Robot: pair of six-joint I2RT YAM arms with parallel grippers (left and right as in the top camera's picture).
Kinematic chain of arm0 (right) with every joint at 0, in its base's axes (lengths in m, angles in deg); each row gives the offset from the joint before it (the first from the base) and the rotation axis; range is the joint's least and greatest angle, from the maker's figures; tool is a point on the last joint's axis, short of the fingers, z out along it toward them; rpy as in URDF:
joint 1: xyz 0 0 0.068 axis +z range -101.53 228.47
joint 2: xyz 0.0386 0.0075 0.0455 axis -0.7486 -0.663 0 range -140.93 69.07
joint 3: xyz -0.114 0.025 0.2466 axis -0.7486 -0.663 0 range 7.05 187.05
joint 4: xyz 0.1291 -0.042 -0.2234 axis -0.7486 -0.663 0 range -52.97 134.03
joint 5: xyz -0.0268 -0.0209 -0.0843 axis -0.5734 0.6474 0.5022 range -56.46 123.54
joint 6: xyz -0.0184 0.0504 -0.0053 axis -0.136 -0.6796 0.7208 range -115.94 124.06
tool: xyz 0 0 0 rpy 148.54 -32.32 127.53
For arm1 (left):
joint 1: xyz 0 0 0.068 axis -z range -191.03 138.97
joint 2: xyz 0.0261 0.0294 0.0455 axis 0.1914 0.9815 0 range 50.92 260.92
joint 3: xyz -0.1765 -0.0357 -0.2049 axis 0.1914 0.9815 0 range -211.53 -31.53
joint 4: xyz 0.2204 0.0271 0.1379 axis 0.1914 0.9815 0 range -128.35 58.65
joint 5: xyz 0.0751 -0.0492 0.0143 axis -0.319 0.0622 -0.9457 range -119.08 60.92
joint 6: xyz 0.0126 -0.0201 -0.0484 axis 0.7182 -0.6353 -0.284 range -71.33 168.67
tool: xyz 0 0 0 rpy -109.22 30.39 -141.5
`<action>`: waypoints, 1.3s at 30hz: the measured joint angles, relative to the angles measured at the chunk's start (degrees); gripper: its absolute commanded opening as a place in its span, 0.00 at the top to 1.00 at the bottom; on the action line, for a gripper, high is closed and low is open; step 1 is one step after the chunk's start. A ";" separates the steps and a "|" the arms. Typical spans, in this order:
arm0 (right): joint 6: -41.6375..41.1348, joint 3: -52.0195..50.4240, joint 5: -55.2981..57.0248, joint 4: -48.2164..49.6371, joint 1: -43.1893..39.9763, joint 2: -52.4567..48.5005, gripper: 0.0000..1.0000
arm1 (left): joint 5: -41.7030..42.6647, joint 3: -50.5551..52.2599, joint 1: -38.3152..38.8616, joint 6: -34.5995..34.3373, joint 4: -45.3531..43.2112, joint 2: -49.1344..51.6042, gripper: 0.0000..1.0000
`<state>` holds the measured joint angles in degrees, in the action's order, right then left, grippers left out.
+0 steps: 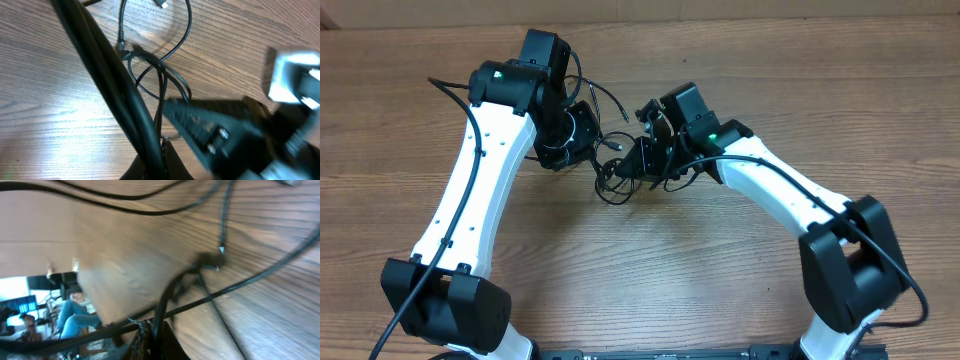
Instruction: Untangle cables
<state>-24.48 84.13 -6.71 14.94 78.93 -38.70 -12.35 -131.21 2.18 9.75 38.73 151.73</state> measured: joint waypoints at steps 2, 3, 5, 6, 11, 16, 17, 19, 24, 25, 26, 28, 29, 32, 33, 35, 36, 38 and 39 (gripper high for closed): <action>-0.02 0.00 -1.38 0.61 0.07 2.01 0.96 | -0.02 0.44 0.00 0.00 -0.17 0.00 0.96; -0.09 0.00 -1.73 0.96 0.13 2.84 0.96 | -0.02 0.76 0.00 0.00 -0.24 0.00 0.96; -0.15 0.00 -2.43 1.25 0.35 4.79 0.96 | -0.02 1.62 0.00 -0.02 -0.39 0.00 0.95; -0.17 0.00 -2.67 1.29 0.35 5.70 0.96 | -0.02 2.01 0.00 -0.13 -0.44 0.00 0.96; -0.17 0.00 -3.26 1.42 0.39 9.57 0.96 | 0.00 2.54 0.00 -0.15 -0.59 0.00 0.96; -0.15 0.00 -2.54 0.72 0.39 10.97 0.96 | 0.00 2.54 0.00 -0.15 -0.59 0.00 0.95; -0.17 0.00 -2.16 0.35 0.37 11.04 0.96 | 0.00 2.54 0.00 -0.15 -0.61 0.00 0.95; -0.15 0.00 -0.35 -2.45 0.35 11.10 0.96 | -0.02 2.56 0.00 -0.15 -0.61 0.00 0.96; -0.48 0.00 5.03 -8.90 0.17 11.13 0.73 | -0.37 2.58 0.00 -0.15 -0.59 0.00 0.95; -0.09 0.00 5.81 -9.68 0.13 11.13 0.67 | -0.66 2.58 0.00 -0.15 -0.57 0.00 0.95; -0.59 0.00 6.86 -10.78 0.04 11.13 0.61 | -0.79 2.58 0.00 -0.15 -0.57 0.00 0.96; -0.39 0.00 8.79 -12.39 -0.07 11.13 0.55 | -1.09 2.58 0.00 -0.13 -0.59 0.00 0.95; -0.11 0.00 9.46 -12.92 -0.07 11.13 0.49 | -1.16 2.58 0.00 -0.13 -0.59 0.00 0.95; -0.20 0.00 12.33 -15.28 -0.07 11.13 0.32 | -1.36 2.58 0.00 -0.15 -0.57 0.00 0.96; -0.59 0.00 12.81 -15.54 -0.07 11.13 0.31 | -1.36 2.58 0.00 -0.15 -0.59 0.00 0.95; -0.15 0.00 14.12 -16.57 -0.04 11.13 0.29 | -1.36 2.60 0.00 -0.15 -0.59 0.00 0.96; -0.09 0.00 14.69 -16.92 -0.07 11.15 0.28 | -1.36 2.60 0.00 -0.15 -0.61 0.00 0.96; -0.04 0.00 15.78 -17.53 -0.04 11.13 0.28 | -1.36 2.60 0.00 -0.15 -0.59 0.00 0.96; 0.13 0.00 16.61 -17.99 -0.04 11.15 0.26 | -1.36 2.60 0.00 -0.15 -0.59 0.00 0.95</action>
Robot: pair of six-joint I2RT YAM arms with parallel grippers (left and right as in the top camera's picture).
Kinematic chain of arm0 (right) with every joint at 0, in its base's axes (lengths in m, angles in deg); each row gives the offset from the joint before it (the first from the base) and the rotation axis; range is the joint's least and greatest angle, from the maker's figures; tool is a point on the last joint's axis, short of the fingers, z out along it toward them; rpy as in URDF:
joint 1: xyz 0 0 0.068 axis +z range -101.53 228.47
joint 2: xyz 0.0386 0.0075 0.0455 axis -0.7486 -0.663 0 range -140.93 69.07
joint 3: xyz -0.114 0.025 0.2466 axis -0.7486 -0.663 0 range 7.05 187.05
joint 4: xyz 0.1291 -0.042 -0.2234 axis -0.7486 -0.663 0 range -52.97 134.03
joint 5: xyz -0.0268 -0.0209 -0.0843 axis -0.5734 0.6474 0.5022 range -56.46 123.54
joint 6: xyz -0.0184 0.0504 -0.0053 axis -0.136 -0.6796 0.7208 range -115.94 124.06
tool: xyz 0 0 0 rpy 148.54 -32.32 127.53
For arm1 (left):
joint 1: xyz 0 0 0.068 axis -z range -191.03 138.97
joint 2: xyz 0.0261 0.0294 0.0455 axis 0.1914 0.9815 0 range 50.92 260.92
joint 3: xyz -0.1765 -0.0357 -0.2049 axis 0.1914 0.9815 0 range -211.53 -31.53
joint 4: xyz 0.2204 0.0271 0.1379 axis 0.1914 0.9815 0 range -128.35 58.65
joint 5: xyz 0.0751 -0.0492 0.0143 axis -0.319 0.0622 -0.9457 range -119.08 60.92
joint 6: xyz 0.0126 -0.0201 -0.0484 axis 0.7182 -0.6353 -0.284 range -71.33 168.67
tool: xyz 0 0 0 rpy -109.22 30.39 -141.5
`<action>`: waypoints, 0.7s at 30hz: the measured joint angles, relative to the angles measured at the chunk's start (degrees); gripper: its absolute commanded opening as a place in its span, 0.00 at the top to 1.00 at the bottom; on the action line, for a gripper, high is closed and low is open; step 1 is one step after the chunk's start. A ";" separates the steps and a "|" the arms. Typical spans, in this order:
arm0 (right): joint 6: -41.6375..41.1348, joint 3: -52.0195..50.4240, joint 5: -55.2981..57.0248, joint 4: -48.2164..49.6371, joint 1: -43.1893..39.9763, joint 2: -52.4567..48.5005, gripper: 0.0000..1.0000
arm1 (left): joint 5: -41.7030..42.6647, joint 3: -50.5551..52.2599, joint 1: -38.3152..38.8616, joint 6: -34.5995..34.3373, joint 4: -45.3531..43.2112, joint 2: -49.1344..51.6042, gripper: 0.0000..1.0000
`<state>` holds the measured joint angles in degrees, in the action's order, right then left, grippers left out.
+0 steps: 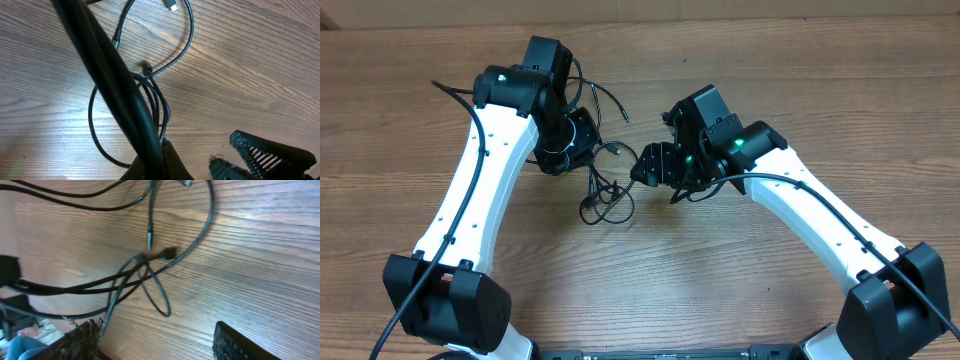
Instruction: Untangle cables
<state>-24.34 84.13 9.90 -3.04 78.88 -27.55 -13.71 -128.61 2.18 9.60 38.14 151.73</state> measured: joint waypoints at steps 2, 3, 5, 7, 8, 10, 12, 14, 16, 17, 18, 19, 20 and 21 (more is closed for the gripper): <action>0.50 0.00 1.18 -0.68 0.09 -0.02 0.24 | 0.00 0.00 0.00 0.00 0.00 0.00 0.95; 0.83 0.00 1.92 -0.96 0.13 -0.02 0.25 | 0.00 0.00 0.00 0.00 0.00 0.00 0.96; 1.38 0.00 3.37 -1.20 0.39 -0.11 0.25 | 0.00 0.00 0.00 0.00 -0.02 0.00 0.96; 1.70 0.00 4.02 -1.16 0.74 -0.59 0.24 | 0.00 0.00 0.00 0.00 -0.04 0.00 0.96; 1.88 0.00 4.24 -1.03 0.98 -1.20 0.25 | 0.00 0.00 0.00 0.00 -0.07 0.00 0.96; 2.10 0.00 4.57 -0.39 1.49 -2.73 0.24 | 0.00 0.00 0.00 0.00 -0.09 0.00 0.96; 2.36 0.00 4.52 1.14 2.10 -4.98 0.25 | -0.02 0.00 0.00 0.00 -0.09 0.00 0.95; 2.58 0.00 3.54 2.95 2.82 -7.08 0.25 | -0.02 0.02 0.00 0.00 -0.13 0.00 0.96; 3.28 -0.07 1.60 4.66 3.52 -8.41 0.25 | -0.02 0.04 0.00 0.00 -0.22 0.00 0.96; 3.96 -0.07 0.48 5.62 3.87 -8.83 0.25 | -0.02 0.04 0.00 0.00 -0.28 0.00 0.96; 4.55 -0.07 -0.46 6.36 4.22 -9.03 0.25 | -0.02 0.04 0.00 0.00 -0.26 0.00 0.96; 5.14 -0.07 -1.11 6.84 4.48 -9.09 0.28 | -0.04 0.04 0.00 0.00 -0.28 0.00 0.96; 5.60 -0.07 -1.64 7.08 4.68 -9.09 0.32 | -0.11 0.07 0.00 0.00 -0.28 0.00 0.95; 6.40 -0.07 -2.03 7.23 4.96 -9.09 0.33 | -0.20 0.09 0.00 0.00 -0.26 0.00 0.94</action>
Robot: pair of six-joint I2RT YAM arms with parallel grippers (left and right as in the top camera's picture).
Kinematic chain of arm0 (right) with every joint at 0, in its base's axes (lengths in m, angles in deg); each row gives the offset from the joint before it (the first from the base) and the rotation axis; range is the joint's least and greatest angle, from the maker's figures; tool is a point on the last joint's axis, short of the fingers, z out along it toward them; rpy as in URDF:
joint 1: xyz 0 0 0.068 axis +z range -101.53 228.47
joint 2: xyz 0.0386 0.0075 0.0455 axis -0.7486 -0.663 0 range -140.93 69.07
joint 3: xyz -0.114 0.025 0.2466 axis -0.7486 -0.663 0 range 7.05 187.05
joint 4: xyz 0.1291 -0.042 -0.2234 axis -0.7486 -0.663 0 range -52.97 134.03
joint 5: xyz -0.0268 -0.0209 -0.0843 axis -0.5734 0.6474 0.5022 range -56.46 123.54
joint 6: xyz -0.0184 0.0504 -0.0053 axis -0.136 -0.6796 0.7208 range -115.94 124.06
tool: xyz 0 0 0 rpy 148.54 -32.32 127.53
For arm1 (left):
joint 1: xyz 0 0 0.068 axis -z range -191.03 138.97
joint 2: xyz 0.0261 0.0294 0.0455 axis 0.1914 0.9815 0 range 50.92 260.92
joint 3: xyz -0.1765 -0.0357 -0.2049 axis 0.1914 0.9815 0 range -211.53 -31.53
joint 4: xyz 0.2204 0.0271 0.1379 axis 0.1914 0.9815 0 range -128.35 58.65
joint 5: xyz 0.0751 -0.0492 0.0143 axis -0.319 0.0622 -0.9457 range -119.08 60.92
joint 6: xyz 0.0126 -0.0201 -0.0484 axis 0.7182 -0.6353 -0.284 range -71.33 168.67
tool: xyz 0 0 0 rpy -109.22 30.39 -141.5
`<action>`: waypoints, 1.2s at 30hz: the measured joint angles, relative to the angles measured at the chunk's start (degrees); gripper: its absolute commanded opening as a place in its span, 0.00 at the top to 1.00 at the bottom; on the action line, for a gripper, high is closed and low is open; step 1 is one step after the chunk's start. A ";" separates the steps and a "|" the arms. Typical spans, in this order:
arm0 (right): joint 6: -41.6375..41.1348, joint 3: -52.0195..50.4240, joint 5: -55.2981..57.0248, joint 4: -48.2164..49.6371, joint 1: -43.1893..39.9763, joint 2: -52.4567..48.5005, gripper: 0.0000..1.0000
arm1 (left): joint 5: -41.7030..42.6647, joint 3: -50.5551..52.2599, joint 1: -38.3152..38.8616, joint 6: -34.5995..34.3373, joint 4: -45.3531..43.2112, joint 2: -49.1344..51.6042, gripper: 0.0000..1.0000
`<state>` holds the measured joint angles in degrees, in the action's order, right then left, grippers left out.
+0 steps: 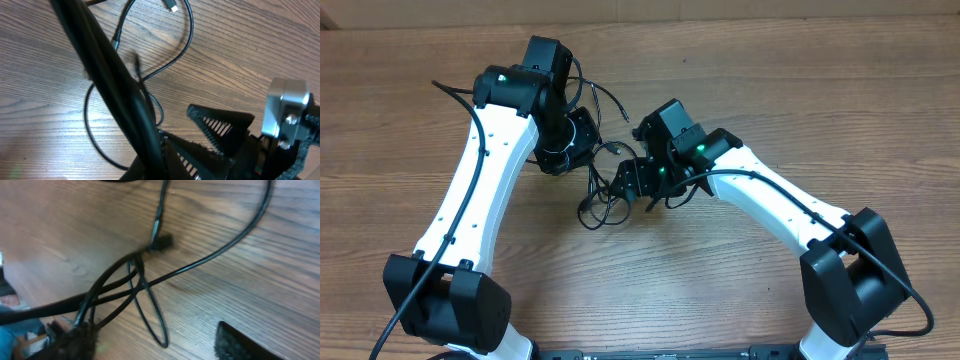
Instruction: Untangle cables
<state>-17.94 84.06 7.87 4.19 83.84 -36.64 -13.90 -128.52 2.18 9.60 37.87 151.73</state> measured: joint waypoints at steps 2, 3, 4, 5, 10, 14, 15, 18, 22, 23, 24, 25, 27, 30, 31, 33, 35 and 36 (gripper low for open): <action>1.18 -0.02 -0.52 0.22 0.26 0.00 0.34 | 0.00 0.00 0.00 0.00 -0.02 0.00 0.93; 1.88 -0.11 -0.74 0.59 0.26 0.00 0.34 | -0.02 0.00 0.00 0.00 -0.02 0.00 0.93; 2.95 -0.44 -0.94 1.60 0.28 0.00 0.35 | -0.02 0.00 0.00 0.00 0.00 0.00 0.94; 3.89 -0.87 -1.03 2.71 0.28 0.00 0.35 | -0.04 0.00 0.00 0.02 -0.02 0.00 0.94; 6.60 -5.31 -1.68 6.93 0.26 0.00 0.43 | -0.02 0.00 0.00 0.02 0.00 0.00 0.95; 7.32 -9.22 -5.33 10.03 0.28 -0.35 0.43 | -0.02 0.00 0.00 0.02 -0.24 0.00 0.95; 7.41 -9.60 -6.16 10.62 0.28 -0.55 0.43 | -0.02 0.00 0.00 0.02 -0.44 0.00 0.94; 7.56 -10.01 -8.48 12.94 0.28 -0.76 0.58 | 0.00 0.00 0.00 0.02 -0.59 0.00 0.94; 7.91 -10.01 -10.14 15.41 0.28 -0.76 0.74 | 0.00 0.00 0.00 0.00 -0.48 0.00 0.94; 7.91 -10.01 -10.34 15.78 0.28 -0.76 0.76 | 0.00 0.00 0.00 0.02 -0.48 0.00 0.95; 7.87 -10.01 -10.47 16.17 0.28 -0.76 0.81 | 0.00 0.00 0.00 0.02 -0.48 0.00 0.95; 8.13 -10.01 -10.56 16.52 0.28 -0.76 0.89 | 0.00 0.00 0.00 0.02 -0.46 0.00 0.95; 8.02 -10.01 -10.43 16.74 0.28 -0.76 0.96 | 0.00 0.00 0.00 0.02 -0.46 0.00 0.96; 7.06 -10.01 -9.75 16.61 0.28 -0.76 0.96 | 0.00 0.00 0.00 0.02 -0.44 0.00 0.96; 6.16 -10.01 -9.44 16.57 0.28 -0.76 0.96 | 0.00 0.00 0.00 0.02 -0.46 0.00 0.96; 4.22 -10.01 -9.20 16.39 0.28 -0.76 0.96 | -0.02 0.00 0.00 0.02 -0.46 0.00 0.95; 2.08 -10.01 -8.83 16.39 0.26 -0.76 0.96 | -0.02 0.00 0.00 0.00 -0.46 0.00 0.95; 1.18 -10.01 -8.81 16.46 0.24 -0.76 0.96 | -0.04 0.00 0.00 0.02 -0.46 0.00 0.96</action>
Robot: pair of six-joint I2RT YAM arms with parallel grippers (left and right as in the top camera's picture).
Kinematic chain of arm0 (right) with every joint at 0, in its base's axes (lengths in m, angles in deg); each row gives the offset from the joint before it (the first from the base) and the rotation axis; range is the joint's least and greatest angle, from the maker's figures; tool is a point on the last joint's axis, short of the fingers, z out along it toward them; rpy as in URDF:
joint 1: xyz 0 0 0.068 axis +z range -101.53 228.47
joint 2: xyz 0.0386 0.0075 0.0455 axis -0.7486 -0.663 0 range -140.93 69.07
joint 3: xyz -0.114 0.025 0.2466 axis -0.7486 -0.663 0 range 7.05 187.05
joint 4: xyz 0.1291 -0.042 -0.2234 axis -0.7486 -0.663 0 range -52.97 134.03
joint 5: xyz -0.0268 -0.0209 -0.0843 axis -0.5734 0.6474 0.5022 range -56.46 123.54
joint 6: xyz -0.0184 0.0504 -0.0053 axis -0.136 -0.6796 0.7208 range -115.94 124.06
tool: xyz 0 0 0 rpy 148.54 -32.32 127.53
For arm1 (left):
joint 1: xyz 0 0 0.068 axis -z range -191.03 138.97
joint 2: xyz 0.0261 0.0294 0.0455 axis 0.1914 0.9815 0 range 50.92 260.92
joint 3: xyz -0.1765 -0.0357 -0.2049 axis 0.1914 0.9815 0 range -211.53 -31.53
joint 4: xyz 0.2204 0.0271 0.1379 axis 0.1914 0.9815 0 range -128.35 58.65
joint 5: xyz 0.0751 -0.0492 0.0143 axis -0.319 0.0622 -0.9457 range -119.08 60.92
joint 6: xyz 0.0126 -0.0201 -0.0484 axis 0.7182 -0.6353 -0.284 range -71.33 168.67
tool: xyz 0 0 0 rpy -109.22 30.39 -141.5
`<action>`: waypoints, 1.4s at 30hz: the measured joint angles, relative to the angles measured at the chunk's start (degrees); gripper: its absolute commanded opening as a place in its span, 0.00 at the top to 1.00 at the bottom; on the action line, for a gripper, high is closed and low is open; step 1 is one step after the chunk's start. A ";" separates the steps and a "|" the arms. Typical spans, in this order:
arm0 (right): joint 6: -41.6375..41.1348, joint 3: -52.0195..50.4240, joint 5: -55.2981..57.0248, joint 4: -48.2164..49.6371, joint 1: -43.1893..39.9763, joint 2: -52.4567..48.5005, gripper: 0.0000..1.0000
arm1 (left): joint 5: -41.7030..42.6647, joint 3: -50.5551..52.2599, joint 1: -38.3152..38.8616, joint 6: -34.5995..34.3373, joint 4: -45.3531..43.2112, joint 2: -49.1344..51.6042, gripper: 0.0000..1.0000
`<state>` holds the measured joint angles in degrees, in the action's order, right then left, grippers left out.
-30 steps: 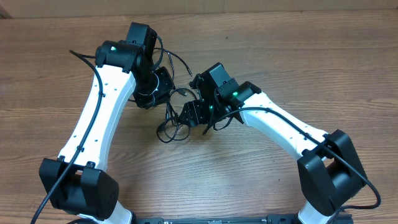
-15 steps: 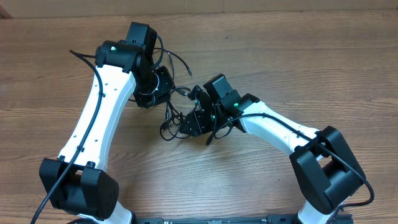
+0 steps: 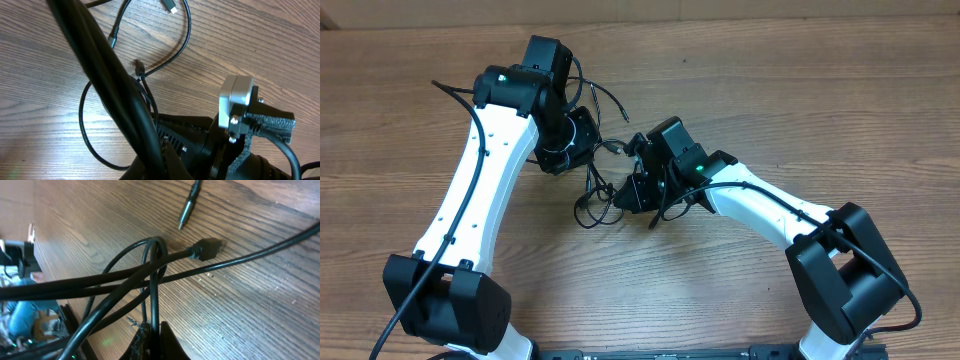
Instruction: Untangle cables
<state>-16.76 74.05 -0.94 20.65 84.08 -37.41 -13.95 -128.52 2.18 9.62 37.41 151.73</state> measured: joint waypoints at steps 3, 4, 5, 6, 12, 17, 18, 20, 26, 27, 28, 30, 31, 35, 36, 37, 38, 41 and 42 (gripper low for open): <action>-1.60 0.00 -0.37 0.20 0.02 0.00 0.96 | 0.00 0.00 0.00 0.00 0.02 0.00 0.96; -1.95 0.00 -0.94 0.22 0.00 0.00 0.96 | 0.00 0.00 0.00 0.00 0.04 0.00 0.95; -2.16 0.00 -1.38 0.22 0.00 0.00 0.96 | -0.02 0.00 0.00 0.00 0.04 0.00 0.95; -2.43 0.00 -1.88 0.20 0.00 0.00 0.96 | -0.04 0.00 0.00 0.00 0.07 0.00 0.95; -3.17 0.22 -4.13 0.24 0.00 0.42 0.96 | -0.66 0.00 0.00 -0.02 0.22 0.00 0.96; -3.19 0.22 -4.35 0.39 0.02 4.79 0.96 | -1.07 0.00 0.00 0.00 0.33 0.00 0.96; -3.19 0.22 -4.33 0.68 0.00 5.68 0.96 | -1.07 0.00 0.00 -0.02 0.35 0.00 0.96; -3.19 0.22 -4.33 1.73 0.00 8.28 0.96 | -1.09 0.00 0.00 0.00 0.44 0.00 0.96; -3.85 0.42 -4.52 4.04 0.00 12.63 0.96 | -1.25 0.00 0.00 -0.02 0.52 0.00 0.96; -4.04 0.44 -4.57 4.20 0.00 12.85 0.96 | -1.27 0.00 0.00 -0.02 0.55 0.00 0.96; -4.24 0.48 -4.59 4.33 0.00 13.00 0.96 | -1.27 0.00 0.00 -0.02 0.59 0.00 0.96; -4.46 0.50 -4.68 4.26 0.00 13.09 0.96 | -1.27 0.00 0.00 0.00 0.85 0.00 0.96; -4.61 0.50 -4.66 4.26 0.00 13.09 0.96 | -1.27 0.00 0.00 0.00 0.94 0.00 0.96; -5.99 0.50 -3.48 4.26 0.00 13.09 0.96 | -1.29 0.00 0.00 0.00 1.38 0.00 0.96; -6.47 0.50 -3.10 4.33 0.00 13.09 0.96 | -1.38 0.00 0.00 -0.02 1.36 0.00 0.96; -6.99 0.50 -2.93 4.39 -0.02 13.09 0.96 | -1.53 0.00 0.00 0.00 1.40 0.00 0.96; -7.72 0.50 -2.71 4.59 -0.11 13.09 0.96 | -1.75 0.00 0.00 -0.02 1.49 0.00 0.95; -9.75 0.50 -2.54 5.35 -0.66 13.09 0.96 | -2.14 0.00 0.00 0.00 1.60 0.00 0.96; -10.49 0.48 -2.58 5.79 -0.85 13.09 0.96 | -2.14 0.00 0.00 -0.02 1.62 0.00 0.96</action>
<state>-27.25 74.53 -3.52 26.44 83.23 -24.31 -16.09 -128.52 2.18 9.60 39.03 151.73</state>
